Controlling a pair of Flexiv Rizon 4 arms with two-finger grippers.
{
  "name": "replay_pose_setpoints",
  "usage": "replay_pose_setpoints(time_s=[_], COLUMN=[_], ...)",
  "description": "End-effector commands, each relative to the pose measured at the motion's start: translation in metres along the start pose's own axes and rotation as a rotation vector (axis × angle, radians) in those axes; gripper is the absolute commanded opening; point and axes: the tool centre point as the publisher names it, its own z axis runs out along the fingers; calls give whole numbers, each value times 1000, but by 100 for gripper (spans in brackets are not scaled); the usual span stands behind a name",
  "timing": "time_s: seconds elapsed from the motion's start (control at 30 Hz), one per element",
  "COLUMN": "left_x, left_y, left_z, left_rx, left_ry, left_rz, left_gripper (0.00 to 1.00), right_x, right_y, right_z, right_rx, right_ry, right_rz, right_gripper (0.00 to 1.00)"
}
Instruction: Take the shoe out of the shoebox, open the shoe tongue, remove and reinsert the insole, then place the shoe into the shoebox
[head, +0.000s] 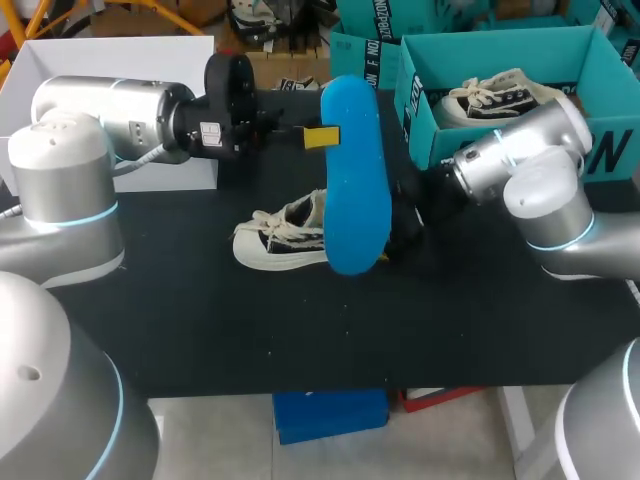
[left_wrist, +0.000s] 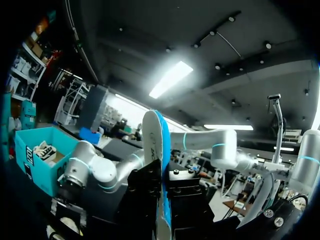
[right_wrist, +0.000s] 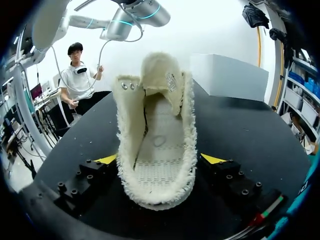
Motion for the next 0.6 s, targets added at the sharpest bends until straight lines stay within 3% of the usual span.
replay_pose_setpoints(time_s=[0.03,0.17,0.4,0.6], left_x=[0,0,0,0], left_y=[1,1,1,1], left_z=[2,2,2,2], left_rx=[2,2,2,2], left_ry=[-6,-6,-6,-6], left_rz=[2,2,2,2], left_gripper=[0,0,0,0], right_x=[6,8,8,6], right_y=[17,29,48,57], right_z=[-16,-25,-38,-38], right_rx=[171,337,491,576], right_ry=[-8,-8,-44,-42], right_rz=[13,45,67,58], right_gripper=[100,100,100,100])
